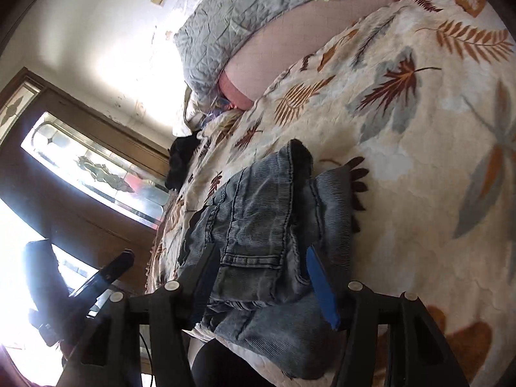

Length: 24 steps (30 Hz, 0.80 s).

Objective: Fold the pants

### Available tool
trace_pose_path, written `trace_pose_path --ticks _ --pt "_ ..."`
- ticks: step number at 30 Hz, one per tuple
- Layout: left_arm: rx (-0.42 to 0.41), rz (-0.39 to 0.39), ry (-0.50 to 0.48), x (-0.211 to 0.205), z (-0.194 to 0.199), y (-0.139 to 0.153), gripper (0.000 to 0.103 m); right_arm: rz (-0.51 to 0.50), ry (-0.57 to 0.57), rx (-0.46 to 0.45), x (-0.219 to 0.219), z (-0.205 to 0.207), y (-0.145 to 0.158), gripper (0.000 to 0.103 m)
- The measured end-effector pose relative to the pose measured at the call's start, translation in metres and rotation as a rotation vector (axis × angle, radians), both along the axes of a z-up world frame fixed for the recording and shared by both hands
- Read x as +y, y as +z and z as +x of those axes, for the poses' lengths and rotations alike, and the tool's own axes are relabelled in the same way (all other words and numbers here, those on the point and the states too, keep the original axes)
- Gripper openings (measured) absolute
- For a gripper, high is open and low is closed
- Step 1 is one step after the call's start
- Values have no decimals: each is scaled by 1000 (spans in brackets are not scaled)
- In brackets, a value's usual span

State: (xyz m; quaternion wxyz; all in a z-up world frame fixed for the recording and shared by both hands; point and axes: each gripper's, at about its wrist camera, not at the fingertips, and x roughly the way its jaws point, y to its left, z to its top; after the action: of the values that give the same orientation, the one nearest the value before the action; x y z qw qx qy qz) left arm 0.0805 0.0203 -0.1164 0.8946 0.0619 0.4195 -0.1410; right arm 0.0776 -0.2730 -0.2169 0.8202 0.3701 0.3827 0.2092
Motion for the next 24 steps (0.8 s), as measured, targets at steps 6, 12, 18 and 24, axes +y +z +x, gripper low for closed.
trace_pose_path --ticks 6,12,18,24 --pt "126 14 96 25 29 -43 18 -133 -16 24 11 38 -2 60" --pt "159 -10 56 21 29 -63 18 -176 18 108 18 58 -20 60" --pt "173 -25 59 24 34 -66 19 -170 123 87 39 49 -10 60" --pt "174 -29 63 22 35 -68 19 -187 99 155 37 62 -22 60"
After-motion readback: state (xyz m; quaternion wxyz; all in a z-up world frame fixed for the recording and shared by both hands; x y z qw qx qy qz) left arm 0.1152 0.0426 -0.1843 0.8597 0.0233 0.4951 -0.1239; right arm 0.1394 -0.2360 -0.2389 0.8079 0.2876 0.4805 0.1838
